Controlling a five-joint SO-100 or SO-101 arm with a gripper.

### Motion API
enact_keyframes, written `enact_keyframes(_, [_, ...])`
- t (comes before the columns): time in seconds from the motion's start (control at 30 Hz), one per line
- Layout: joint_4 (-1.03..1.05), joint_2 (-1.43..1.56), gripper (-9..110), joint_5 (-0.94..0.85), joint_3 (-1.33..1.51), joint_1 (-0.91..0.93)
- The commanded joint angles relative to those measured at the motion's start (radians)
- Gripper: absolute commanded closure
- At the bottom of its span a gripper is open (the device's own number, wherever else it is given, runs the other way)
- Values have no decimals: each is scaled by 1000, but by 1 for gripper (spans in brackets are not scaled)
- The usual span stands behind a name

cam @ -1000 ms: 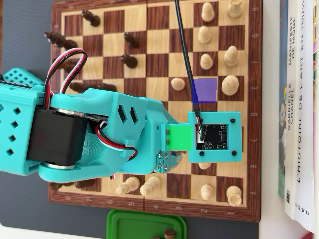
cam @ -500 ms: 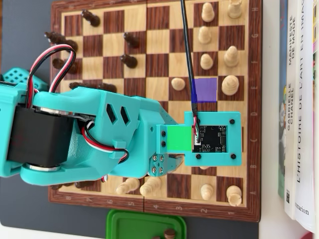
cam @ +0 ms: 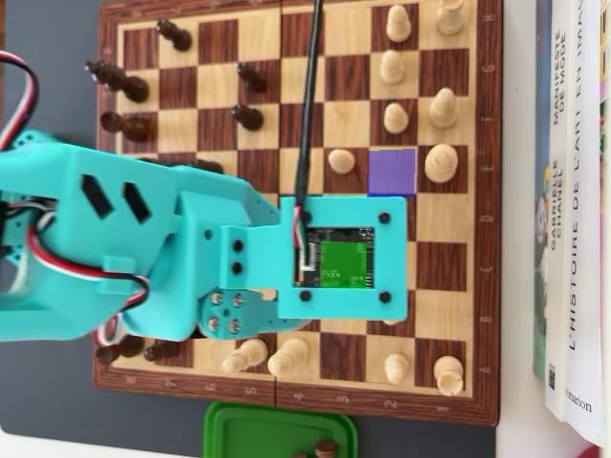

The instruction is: Play chess

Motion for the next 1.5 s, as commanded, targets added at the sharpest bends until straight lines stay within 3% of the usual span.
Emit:
enact_keyframes(0.0, [-52,101,88,5,18,2])
enact_keyframes(0.43, [-426,531,88,6,376,-34])
enact_keyframes(0.9, [-1200,896,87,8,779,-98])
enact_keyframes(1.47, [-1812,1197,87,57,1086,-155])
